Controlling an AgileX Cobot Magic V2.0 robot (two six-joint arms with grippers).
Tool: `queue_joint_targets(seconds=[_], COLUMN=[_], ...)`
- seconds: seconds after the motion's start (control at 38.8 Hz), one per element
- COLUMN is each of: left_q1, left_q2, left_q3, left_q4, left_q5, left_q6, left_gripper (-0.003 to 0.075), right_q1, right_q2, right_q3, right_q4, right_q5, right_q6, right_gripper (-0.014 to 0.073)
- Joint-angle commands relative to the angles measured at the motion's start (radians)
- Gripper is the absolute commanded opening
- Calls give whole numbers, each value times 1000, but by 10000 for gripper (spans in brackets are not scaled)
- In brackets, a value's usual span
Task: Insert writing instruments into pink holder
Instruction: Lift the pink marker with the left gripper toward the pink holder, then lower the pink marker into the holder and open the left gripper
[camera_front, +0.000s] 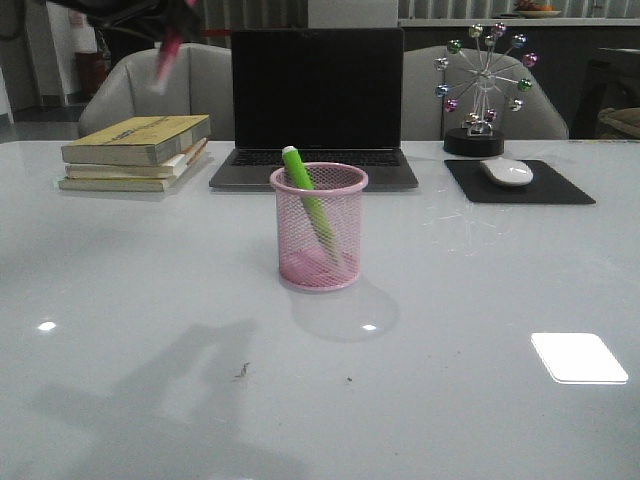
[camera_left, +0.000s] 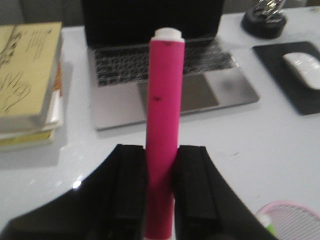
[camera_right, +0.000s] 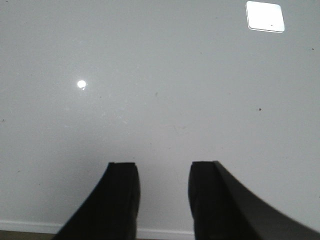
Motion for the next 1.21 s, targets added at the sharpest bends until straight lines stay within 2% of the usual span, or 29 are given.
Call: queue_joint_targets(seconds=[0.0,0.23,0.39,0.67,0.95,1.19], left_q1=[-60,-168,-211,-237,-241,-241], left_q2=[-49,10,70,152,159,161], left_q3=[-25,-23,-23,-21,50,161], left_q4=[-13,-13,-16,-16,-16,3], left_q5=[-219,-425,-490,-607,-632,-788], left_q6=[-1,-6,-68,-125,-147,-223], left_gripper=[93,93,94,94,94,94], right_q1=[-4,-4,-4,-4,-4,-4], right_q2=[-3,-3,-3,-3,-3,-3], right_q3=[-25,-25,-25,-25,-25,-25], right_q4=[-1,-1,-1,-1,-1,-1], right_q5=[-60,-60,-59,-58,-58,-58], right_q6=[-4,-4,-4,-4,-4,-4], right_gripper=[376,376,376,376,376,376])
